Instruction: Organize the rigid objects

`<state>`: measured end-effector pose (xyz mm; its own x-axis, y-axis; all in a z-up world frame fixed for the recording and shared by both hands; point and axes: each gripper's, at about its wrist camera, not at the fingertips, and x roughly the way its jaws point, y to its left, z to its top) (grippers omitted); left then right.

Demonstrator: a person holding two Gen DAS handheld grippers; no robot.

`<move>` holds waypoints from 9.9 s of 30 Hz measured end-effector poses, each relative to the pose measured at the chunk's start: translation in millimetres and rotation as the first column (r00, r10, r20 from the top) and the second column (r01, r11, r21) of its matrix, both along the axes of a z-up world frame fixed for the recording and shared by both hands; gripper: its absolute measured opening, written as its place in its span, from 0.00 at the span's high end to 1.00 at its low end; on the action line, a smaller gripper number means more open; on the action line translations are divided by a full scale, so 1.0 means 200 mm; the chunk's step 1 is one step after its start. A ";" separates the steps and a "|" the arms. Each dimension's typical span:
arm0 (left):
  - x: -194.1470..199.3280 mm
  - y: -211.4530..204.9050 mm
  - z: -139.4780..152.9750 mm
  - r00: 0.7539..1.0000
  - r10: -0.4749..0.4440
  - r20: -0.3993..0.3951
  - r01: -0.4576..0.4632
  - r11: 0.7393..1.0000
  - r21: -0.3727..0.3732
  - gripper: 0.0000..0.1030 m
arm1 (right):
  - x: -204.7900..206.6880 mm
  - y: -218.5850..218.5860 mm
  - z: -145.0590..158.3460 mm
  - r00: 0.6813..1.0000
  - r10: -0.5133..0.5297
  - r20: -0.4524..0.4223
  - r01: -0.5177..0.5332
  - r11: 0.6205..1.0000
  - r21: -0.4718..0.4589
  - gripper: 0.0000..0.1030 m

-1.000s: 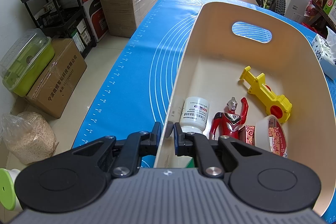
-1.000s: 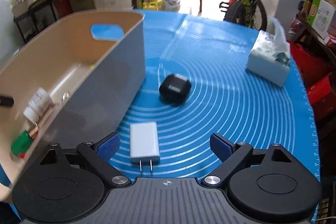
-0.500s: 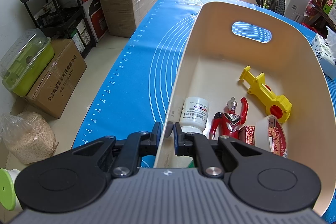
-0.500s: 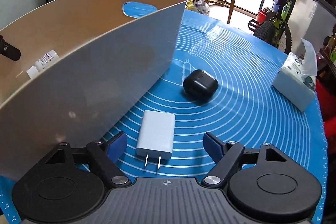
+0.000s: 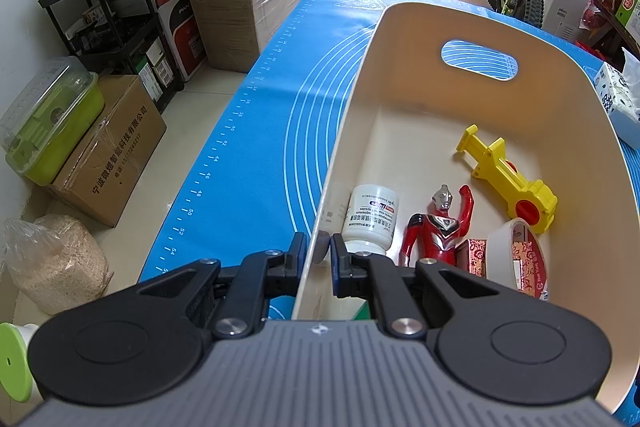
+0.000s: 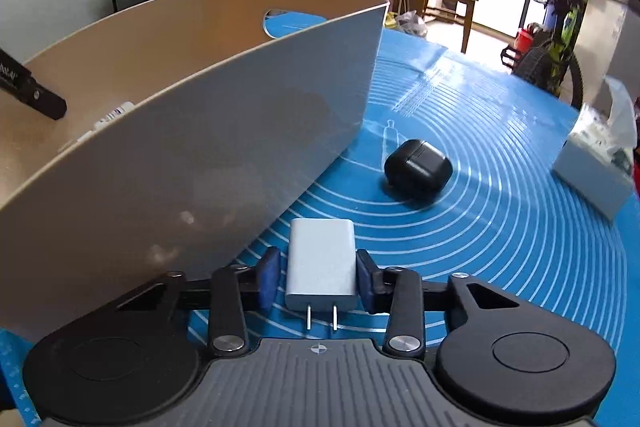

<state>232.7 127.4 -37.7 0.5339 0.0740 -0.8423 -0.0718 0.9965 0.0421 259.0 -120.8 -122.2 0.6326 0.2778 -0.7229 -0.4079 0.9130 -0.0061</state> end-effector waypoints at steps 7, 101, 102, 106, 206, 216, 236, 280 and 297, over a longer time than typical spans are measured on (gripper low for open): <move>0.00 0.00 0.00 1.000 0.001 0.000 -0.001 1.000 -0.001 0.87 | 0.00 -0.02 0.01 0.999 -0.037 -0.009 0.037 0.999 0.006 0.59; 0.02 -0.04 -0.02 1.000 -0.004 -0.009 0.004 1.000 0.021 0.86 | 0.27 -0.07 0.15 0.918 -0.390 0.076 0.394 0.918 -0.039 0.18; 0.02 -0.04 -0.02 1.000 -0.004 -0.009 0.004 1.000 0.022 0.86 | 0.28 -0.08 0.14 0.915 -0.397 0.066 0.399 0.916 -0.025 0.18; 0.02 -0.05 -0.02 1.000 -0.006 -0.011 0.006 1.000 0.029 0.86 | 0.34 -0.10 0.07 0.908 -0.417 0.037 0.418 0.909 0.000 0.18; 0.00 -0.08 -0.01 1.000 0.013 0.002 -0.013 0.998 0.061 0.84 | -0.16 0.48 0.61 0.982 -0.120 0.144 0.113 0.992 0.054 0.02; -0.15 -0.14 0.19 0.991 -0.012 0.137 0.003 0.998 0.061 0.19 | -0.30 0.34 0.72 0.957 -0.243 0.158 0.227 0.967 0.111 0.02; -0.63 -0.31 0.52 0.967 -0.050 0.250 0.040 0.998 0.045 0.14 | -0.84 0.13 0.91 0.916 -0.359 0.176 0.345 0.932 0.109 0.02; -1.26 -0.57 0.23 0.933 -0.131 0.336 0.110 0.991 0.082 0.14 | -1.55 -0.11 0.64 0.858 -0.465 0.219 0.434 0.883 0.177 0.02; -1.27 -0.58 0.17 0.929 -0.138 0.344 0.117 0.990 0.080 0.14 | -1.59 -0.01 0.58 0.862 -0.411 0.298 0.391 0.911 0.128 0.02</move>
<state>-20.5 12.2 -2.8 0.8003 0.0282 -0.5989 0.0353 0.9949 0.0940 -59.2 -122.9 -5.6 0.8877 -0.0115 -0.4603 0.0075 0.9999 -0.0105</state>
